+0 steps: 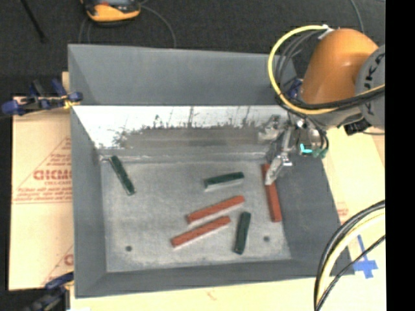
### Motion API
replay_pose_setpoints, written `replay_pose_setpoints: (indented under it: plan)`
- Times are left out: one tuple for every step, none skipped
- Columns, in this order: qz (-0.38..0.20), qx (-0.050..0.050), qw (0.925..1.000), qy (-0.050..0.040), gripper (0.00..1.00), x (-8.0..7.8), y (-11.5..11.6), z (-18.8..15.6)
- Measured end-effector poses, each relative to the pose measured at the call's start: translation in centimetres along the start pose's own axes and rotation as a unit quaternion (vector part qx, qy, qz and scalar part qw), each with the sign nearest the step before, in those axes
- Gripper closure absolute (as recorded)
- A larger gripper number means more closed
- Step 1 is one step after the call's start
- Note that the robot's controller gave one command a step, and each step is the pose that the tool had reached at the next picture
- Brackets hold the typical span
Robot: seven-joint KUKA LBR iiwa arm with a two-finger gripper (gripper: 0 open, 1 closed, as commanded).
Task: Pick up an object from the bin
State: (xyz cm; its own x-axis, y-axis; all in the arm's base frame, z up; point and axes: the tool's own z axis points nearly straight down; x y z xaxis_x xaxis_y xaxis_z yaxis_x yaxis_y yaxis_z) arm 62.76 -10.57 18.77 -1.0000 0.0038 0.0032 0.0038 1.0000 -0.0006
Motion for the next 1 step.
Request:
replay_pose_setpoints:
  plan:
    - [-0.001,0.0,1.0,-0.0042,0.0,-0.17,0.04,-0.51]
